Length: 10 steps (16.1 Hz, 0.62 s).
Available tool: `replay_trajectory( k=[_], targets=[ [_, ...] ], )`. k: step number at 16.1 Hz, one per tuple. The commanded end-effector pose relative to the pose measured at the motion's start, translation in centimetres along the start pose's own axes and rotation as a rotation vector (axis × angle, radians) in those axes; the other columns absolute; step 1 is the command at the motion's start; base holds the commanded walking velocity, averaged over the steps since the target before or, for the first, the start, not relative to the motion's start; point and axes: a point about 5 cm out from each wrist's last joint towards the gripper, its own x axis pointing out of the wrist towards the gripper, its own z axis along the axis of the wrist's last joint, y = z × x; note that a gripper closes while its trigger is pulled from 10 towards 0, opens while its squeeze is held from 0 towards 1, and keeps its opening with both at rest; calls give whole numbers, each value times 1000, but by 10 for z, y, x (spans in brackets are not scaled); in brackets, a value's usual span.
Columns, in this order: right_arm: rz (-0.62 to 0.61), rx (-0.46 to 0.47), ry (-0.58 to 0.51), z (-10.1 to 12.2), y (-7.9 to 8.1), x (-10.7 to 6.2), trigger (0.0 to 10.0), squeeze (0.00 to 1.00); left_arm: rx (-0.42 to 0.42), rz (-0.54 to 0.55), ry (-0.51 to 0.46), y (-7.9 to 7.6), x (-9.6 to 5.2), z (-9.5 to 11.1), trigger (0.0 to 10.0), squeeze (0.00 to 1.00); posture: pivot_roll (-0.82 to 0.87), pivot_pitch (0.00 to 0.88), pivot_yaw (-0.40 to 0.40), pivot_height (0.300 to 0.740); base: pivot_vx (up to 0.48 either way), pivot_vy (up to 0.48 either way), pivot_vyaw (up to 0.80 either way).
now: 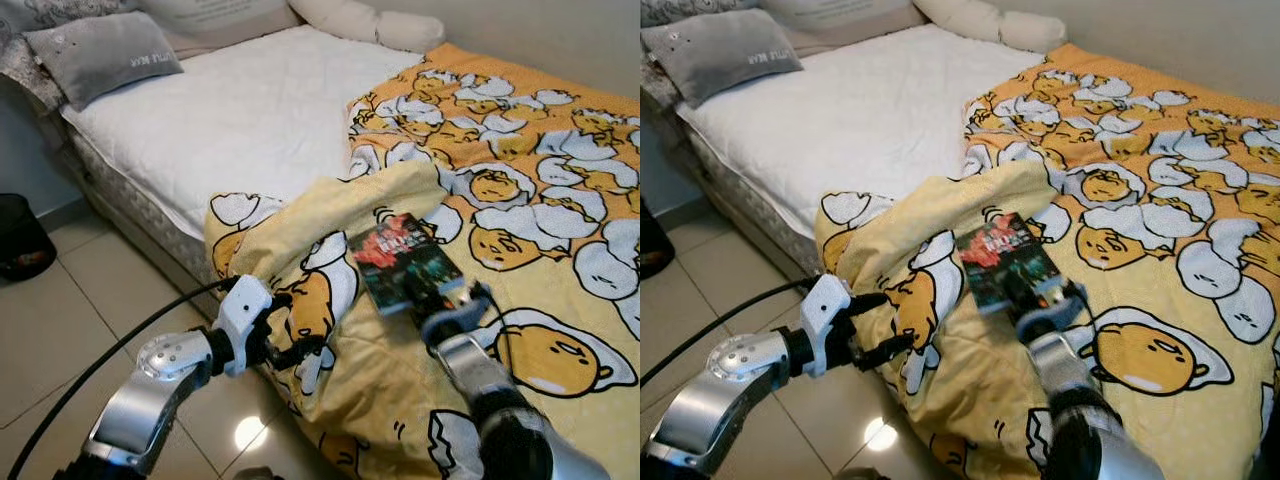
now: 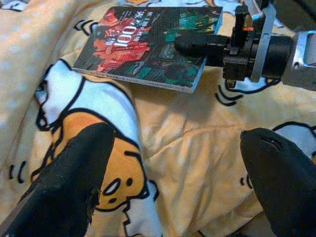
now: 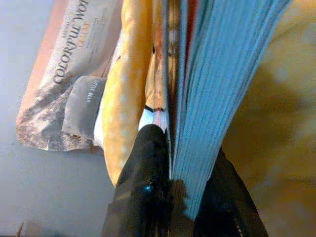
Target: Clean up the room
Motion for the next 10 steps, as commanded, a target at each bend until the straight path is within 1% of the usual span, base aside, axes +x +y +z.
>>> replay_trajectory(
  k=[1, 3, 4, 6, 7, 8, 9, 10],
  targets=[
    [64, -29, -27, 14, 8, 2, 0, 0, 8, 8, -26, 1, -2, 4, 10000, 588, 80, 0, -11, 740, 0, 0, 0],
    [125, -55, -13, 20, 8, -7, 0, 0, 2, 23, -34, 3, -3, 5, 10000, 588, 74, 0, -16, 740, 0, 0, 0],
    [136, -71, -44, 27, 8, -13, 0, 0, -6, 37, -48, 3, -4, 7, 10000, 584, 81, 0, -18, 740, 0, 0, 0],
    [127, -57, -192, 48, 12, -25, 0, 0, -27, 100, -76, 5, -9, 10, 10000, 580, 90, 0, -10, 740, 0, 0, 0],
    [83, -58, -320, 60, 20, -32, 0, 0, -38, 225, -67, 11, -14, 10, 10000, 561, 82, 0, 5, 740, 0, 0, 0],
    [50, -98, -360, 63, 23, -33, 0, 0, -35, 289, -76, 15, -14, 12, 10000, 533, 80, 0, 16, 740, 0, 0, 0],
    [8, -174, -404, 67, 33, -30, 0, 0, 3, 381, -109, 21, -13, 19, 10000, 514, 88, 0, 16, 740, 0, 0, 0],
    [14, -238, -406, 66, 42, -27, 0, 0, 9, 436, -134, 26, -13, 23, 10000, 514, 82, 0, 13, 740, 0, 0, 0]
  ],
)
